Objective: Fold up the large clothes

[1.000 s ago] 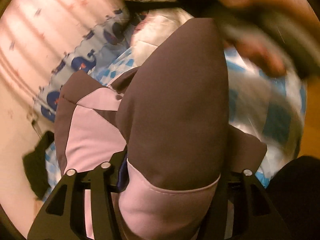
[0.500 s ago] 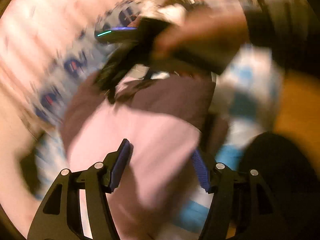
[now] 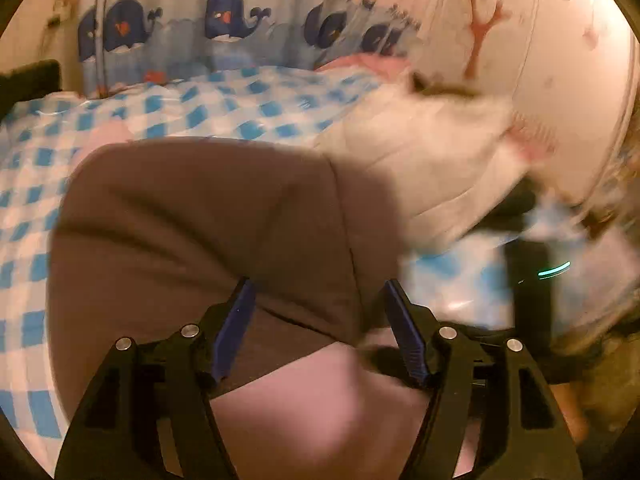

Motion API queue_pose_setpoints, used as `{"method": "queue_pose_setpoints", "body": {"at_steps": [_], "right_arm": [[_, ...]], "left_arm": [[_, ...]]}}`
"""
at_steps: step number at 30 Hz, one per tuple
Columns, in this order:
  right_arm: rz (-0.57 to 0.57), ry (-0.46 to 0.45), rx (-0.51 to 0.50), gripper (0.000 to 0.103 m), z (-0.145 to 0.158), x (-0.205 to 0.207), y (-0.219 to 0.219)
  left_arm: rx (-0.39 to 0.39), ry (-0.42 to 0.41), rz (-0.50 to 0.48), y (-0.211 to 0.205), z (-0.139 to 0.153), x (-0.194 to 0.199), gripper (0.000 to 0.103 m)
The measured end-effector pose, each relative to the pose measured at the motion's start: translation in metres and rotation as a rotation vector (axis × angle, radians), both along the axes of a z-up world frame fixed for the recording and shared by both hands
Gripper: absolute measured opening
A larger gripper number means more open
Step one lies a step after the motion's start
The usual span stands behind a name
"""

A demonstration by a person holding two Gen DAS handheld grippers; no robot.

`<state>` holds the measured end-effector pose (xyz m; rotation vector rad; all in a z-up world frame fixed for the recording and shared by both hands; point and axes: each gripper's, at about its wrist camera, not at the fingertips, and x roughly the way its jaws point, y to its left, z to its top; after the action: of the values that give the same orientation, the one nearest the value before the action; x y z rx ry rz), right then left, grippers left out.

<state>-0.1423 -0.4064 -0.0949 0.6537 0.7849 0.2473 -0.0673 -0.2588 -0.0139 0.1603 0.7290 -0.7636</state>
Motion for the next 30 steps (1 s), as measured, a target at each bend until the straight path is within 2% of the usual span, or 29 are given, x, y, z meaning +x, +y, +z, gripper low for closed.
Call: {"method": "queue_pose_setpoints", "body": {"at_steps": [1,4,7,9,12,14,16,17,18,19,21,28,30], "right_arm": [[0.000,0.014,-0.004,0.096,0.001,-0.003,-0.001],[-0.023,0.044,0.019,0.096,0.019,-0.016,-0.012],[-0.125,-0.038,-0.008,0.096,0.063,-0.029,-0.027],[-0.120,-0.078,-0.056,0.096,0.095,-0.017,-0.025],[-0.050,-0.055,-0.160,0.096,0.123,0.029,-0.004],[-0.024,0.036,-0.223,0.096,0.109,0.068,0.006],[-0.042,0.142,-0.258,0.096,0.071,0.096,0.005],[-0.044,0.170,-0.239,0.096,0.049,0.101,0.000],[-0.034,0.175,-0.159,0.098,0.021,0.105,-0.005],[-0.049,0.152,-0.085,0.098,0.005,0.101,-0.011],[-0.067,0.127,-0.093,0.098,0.001,0.094,-0.012],[-0.075,0.077,-0.024,0.098,-0.013,0.089,-0.019],[-0.061,0.094,-0.028,0.098,-0.009,0.092,-0.020]], "left_arm": [[0.020,-0.029,0.002,-0.005,-0.008,-0.003,0.067],[0.012,-0.069,-0.006,-0.003,-0.011,-0.011,0.071],[-0.032,-0.061,0.012,0.005,-0.011,-0.006,0.071],[-0.027,-0.074,0.018,0.004,-0.010,-0.013,0.071],[0.005,-0.115,0.026,0.000,-0.006,-0.018,0.071],[0.009,-0.127,0.032,0.000,-0.004,-0.019,0.071],[0.012,-0.138,0.035,0.000,-0.004,-0.020,0.071],[0.019,-0.146,0.042,0.000,-0.004,-0.021,0.071],[0.026,-0.134,0.046,0.000,-0.006,-0.020,0.071],[0.035,-0.122,0.050,-0.001,-0.007,-0.017,0.071],[0.030,-0.098,0.038,-0.002,-0.011,-0.014,0.072],[0.029,-0.128,0.034,-0.003,-0.017,-0.015,0.073],[0.037,-0.143,0.034,-0.004,-0.018,-0.019,0.073]]}}
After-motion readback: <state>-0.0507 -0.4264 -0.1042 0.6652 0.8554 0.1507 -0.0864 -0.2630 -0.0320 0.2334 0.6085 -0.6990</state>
